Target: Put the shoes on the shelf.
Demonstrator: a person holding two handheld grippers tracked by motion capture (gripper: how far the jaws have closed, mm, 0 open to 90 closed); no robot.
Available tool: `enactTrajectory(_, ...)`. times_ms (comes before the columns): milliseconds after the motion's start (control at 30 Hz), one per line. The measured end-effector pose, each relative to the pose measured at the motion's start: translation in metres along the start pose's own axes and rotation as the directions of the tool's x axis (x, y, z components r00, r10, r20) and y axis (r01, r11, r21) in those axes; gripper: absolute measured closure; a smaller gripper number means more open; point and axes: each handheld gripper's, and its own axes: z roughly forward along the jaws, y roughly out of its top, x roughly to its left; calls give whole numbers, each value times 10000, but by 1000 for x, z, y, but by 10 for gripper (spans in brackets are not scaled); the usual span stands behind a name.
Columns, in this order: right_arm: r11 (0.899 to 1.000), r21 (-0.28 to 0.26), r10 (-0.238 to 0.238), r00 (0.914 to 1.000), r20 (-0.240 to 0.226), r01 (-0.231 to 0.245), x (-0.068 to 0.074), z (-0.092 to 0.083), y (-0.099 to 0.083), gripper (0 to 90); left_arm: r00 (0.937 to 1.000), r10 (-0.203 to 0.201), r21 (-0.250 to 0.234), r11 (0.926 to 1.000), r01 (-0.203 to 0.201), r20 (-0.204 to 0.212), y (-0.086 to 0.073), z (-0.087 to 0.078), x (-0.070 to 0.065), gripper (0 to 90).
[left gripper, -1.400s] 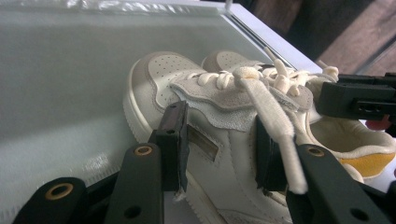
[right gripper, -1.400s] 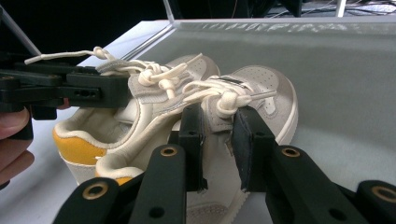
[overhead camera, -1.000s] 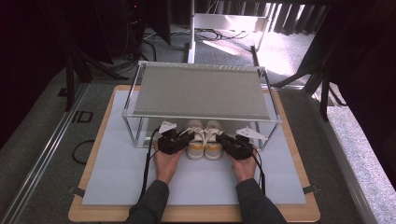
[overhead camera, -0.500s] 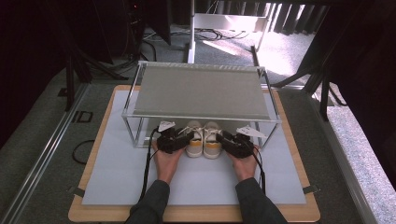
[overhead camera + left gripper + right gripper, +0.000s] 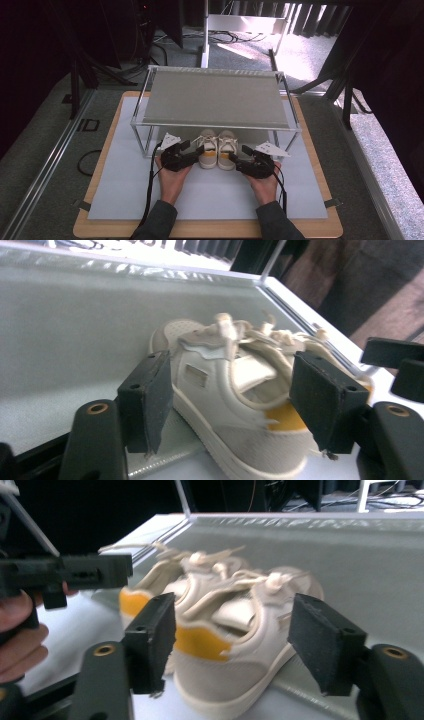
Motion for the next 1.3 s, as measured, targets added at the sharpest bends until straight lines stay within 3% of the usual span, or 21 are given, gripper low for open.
enactTrajectory(167, 9994, 138, -306, 9994, 151, 304, 7, 1, -4, 270, 9986, 260, 91, 9996, -264, 471, -4, -5, -7, 279)
enactTrajectory(267, 9984, 259, -507, 9984, 237, 501, 11, 2, -6, 241, 9972, 513, 158, 9985, -522, 540, -7, -5, -12, 255)
enactTrajectory(433, 9919, 627, -1157, 9900, 806, 1109, 19, 5, -9, 221, 9926, 1213, 490, 9914, -1216, 98, -11, -1, -20, 201)
enactTrajectory(500, 9887, 731, -1380, 9854, 997, 1311, 21, 6, -11, 221, 9929, 1181, 648, 9908, -1187, 125, -13, 3, -20, 190)
enactTrajectory(633, 9884, 854, -1338, 9864, 953, 1258, 20, 9, -15, 220, 9922, 1176, 1023, 9873, -1213, 411, -17, 11, -20, 184)
enactTrajectory(1000, 9870, 1227, -1143, 9900, 831, 1037, 15, 18, -23, 233, 9917, 1252, 1731, 9765, -1284, 293, -21, 26, -20, 191)
enactTrajectory(1100, 9887, 1078, -1121, 9911, 713, 1041, 13, 19, -23, 332, 9937, 1103, 1905, 9752, -1125, 221, -20, 28, -18, 225)
enactTrajectory(1300, 9893, 1064, -1065, 9924, 621, 995, 13, 21, -22, 345, 9930, 1168, 1893, 9749, -1175, 151, -19, 29, -20, 255)
